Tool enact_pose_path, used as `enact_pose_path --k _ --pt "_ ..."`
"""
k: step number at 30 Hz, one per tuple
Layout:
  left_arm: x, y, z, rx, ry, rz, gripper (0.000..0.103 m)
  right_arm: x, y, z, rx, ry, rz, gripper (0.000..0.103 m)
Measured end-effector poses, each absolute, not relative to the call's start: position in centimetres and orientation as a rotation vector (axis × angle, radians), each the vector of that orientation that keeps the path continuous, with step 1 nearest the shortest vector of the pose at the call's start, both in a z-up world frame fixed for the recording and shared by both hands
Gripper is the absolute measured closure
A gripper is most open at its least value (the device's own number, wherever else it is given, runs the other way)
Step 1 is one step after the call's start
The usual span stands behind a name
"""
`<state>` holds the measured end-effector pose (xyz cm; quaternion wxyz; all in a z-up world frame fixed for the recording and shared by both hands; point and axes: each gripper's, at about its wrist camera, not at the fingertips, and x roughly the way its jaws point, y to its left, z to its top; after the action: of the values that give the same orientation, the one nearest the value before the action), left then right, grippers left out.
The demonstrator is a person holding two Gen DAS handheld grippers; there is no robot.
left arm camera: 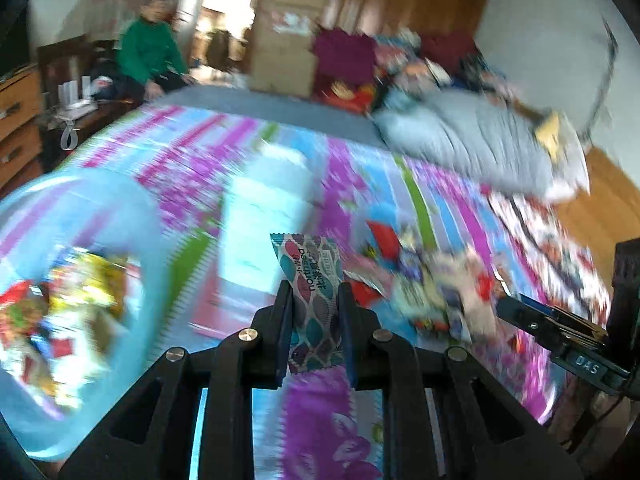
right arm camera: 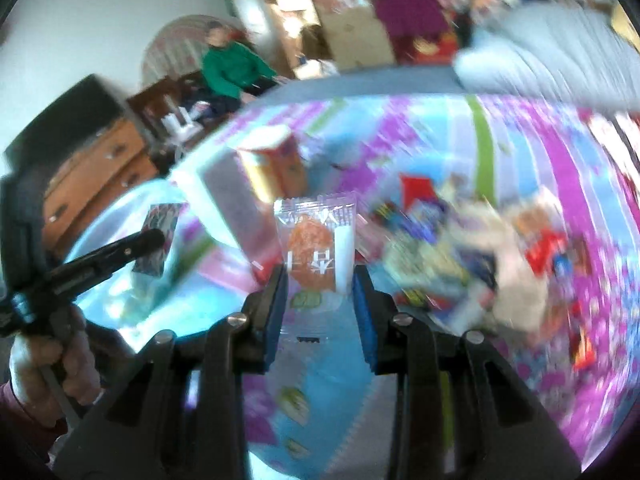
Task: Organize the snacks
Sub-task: 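Carry both held packets over the clear bin with both tools, then open both tools to drop the packets into the clear bin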
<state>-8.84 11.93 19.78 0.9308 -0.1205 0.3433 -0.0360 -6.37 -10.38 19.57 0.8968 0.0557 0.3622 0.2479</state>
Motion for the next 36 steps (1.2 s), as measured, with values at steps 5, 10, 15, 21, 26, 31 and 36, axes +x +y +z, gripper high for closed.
enact_pose_path --k 5,10,15,21,26,31,36 --pt "-10.9 19.5 23.3 -0.322 0.599 0.063 0.082 -5.8 -3.7 25.0 0.066 0.666 0.651 0.07" --pt "-13.6 27.3 24.3 -0.414 0.537 0.194 0.082 -5.9 4.4 28.3 0.019 0.63 0.807 0.07" --pt "-15.3 32.3 23.9 -0.483 0.517 0.268 0.082 -5.2 11.8 28.9 -0.019 0.664 0.918 0.07" --pt "-16.2 35.2 23.4 -0.517 0.5 0.297 0.082 -4.2 17.1 27.0 -0.04 0.758 0.967 0.07" --pt "-16.4 36.1 22.3 -0.528 0.517 0.309 0.082 -4.4 19.3 25.9 -0.065 0.793 0.98 0.07" --pt "-16.3 36.5 21.4 -0.533 0.541 0.321 0.082 -4.6 20.2 25.8 -0.067 0.799 0.993 0.07" --pt "-16.2 36.7 21.2 -0.534 0.547 0.329 0.082 -4.4 20.5 25.7 -0.066 0.803 0.997 0.07"
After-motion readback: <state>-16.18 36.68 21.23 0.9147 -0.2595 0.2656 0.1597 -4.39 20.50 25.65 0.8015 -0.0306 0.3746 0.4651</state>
